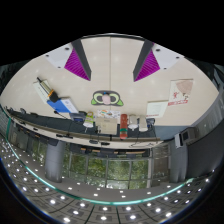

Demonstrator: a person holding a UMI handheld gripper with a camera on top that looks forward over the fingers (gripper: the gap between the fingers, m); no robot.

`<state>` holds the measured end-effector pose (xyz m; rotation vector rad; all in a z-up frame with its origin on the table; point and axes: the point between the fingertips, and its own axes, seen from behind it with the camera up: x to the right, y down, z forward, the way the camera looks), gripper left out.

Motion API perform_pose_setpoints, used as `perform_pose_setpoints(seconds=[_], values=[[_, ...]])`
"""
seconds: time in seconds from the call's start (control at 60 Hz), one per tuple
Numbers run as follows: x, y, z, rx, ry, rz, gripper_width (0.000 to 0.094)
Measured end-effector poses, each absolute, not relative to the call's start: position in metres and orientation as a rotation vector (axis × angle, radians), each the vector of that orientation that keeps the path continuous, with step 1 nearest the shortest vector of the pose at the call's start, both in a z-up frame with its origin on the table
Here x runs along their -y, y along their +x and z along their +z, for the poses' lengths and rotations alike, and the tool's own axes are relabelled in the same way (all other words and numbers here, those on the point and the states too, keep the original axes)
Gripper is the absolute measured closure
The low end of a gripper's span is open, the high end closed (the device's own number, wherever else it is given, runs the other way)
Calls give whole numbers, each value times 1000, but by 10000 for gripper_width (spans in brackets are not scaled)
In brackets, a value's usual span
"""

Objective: Arrange mouse

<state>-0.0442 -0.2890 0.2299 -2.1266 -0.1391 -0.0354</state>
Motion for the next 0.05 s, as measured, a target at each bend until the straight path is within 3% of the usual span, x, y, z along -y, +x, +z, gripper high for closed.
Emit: perform_pose_setpoints(seconds=[0.05], values=[[292,-48,231,137,-2129,-24,80]])
